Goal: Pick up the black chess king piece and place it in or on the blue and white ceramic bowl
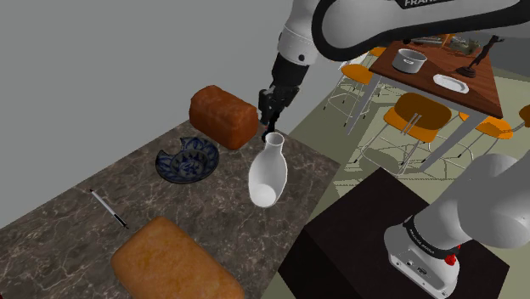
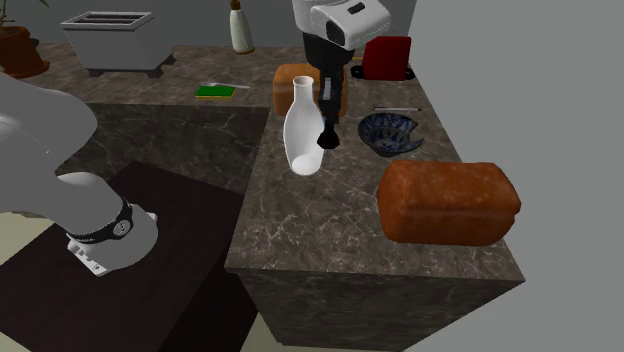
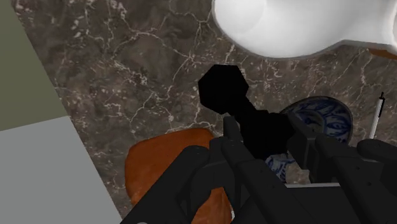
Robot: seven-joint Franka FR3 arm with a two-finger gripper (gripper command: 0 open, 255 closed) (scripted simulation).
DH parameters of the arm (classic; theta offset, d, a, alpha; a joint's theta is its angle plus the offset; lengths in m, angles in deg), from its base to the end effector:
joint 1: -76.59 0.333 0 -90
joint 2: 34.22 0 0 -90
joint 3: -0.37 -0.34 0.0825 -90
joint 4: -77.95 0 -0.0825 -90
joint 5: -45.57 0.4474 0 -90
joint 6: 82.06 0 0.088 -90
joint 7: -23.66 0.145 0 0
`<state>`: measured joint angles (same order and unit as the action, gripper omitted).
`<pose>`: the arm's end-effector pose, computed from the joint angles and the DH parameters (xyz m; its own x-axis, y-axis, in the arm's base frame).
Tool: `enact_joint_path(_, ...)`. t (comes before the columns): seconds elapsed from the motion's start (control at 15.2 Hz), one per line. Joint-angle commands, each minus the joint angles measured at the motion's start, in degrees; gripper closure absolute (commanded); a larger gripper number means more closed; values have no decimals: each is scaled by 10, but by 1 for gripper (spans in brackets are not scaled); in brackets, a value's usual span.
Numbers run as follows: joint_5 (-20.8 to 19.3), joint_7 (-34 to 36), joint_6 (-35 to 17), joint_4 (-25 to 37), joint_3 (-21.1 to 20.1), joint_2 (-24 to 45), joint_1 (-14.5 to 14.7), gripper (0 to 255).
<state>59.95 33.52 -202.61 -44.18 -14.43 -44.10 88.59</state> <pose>0.5055 0.2813 0.4564 0.9807 0.1707 0.0956 0.1873 -0.9605 -0.2061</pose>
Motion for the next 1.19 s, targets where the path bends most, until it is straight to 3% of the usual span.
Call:
enact_joint_path(0.0,-13,27,2,43,-14,37,5,255)
enact_joint_path(0.53,-89,128,33,251,-46,208,44,255)
enact_joint_path(0.86,-141,181,84,426,-49,332,89,255)
enact_joint_path(1.06,-174,208,142,586,-44,433,132,255)
enact_joint_path(1.12,-173,207,134,576,-43,432,132,255)
